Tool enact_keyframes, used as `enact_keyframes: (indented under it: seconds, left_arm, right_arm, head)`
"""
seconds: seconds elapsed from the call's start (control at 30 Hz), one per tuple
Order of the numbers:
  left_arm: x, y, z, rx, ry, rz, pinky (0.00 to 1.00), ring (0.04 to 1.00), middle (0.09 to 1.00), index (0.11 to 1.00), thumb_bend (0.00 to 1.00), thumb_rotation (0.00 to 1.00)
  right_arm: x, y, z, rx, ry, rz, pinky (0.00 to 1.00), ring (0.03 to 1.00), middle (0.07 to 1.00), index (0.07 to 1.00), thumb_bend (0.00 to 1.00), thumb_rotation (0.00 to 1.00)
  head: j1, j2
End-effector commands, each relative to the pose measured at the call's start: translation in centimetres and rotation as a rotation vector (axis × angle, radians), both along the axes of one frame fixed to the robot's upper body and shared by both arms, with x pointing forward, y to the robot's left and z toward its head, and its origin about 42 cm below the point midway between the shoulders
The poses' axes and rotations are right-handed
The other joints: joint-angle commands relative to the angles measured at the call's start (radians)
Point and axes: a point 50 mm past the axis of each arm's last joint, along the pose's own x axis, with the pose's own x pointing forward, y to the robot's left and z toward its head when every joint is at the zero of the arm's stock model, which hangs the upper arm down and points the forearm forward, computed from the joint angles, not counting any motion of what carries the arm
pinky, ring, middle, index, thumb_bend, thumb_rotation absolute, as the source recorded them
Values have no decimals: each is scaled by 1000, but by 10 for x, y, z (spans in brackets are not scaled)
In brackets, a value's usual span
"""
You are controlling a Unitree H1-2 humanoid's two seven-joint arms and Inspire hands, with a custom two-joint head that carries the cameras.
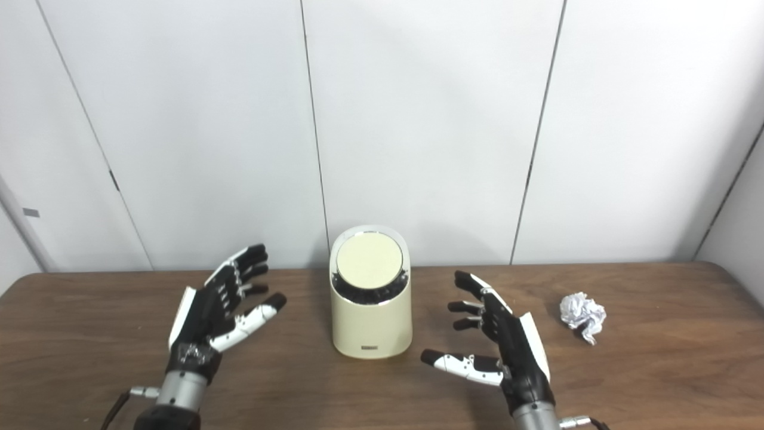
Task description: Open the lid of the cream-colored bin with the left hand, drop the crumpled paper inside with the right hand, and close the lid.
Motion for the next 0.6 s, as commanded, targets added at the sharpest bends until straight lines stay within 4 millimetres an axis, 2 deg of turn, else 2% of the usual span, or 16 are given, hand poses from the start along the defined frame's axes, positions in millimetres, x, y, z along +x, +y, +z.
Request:
enact_keyframes:
  seconds: [0.0, 0.33, 0.43, 0.57]
  left_arm:
    - [10, -7, 22, 3, -64, 4, 892, 893, 879, 893, 782, 304]
    - [39, -23, 50, 82, -96, 16, 927, 951, 918, 896, 837, 270]
    - [47, -30, 59, 94, -96, -12, 966, 975, 927, 927, 859, 255]
    - [54, -38, 63, 113, -97, -44, 996, 997, 952, 983, 873, 231]
  right_arm:
    - [5, 5, 16, 2, -80, 21, 596, 723, 851, 822, 761, 115]
    - [6, 10, 15, 0, -85, 22, 588, 716, 851, 823, 750, 128]
    - [6, 13, 14, -27, -99, 22, 577, 712, 848, 823, 744, 155]
    - [7, 16, 14, -58, -126, 16, 564, 713, 845, 821, 739, 129]
  head:
    - [-2, 0]
    - [-6, -7]
    - [-9, -6]
    - [-13, -7]
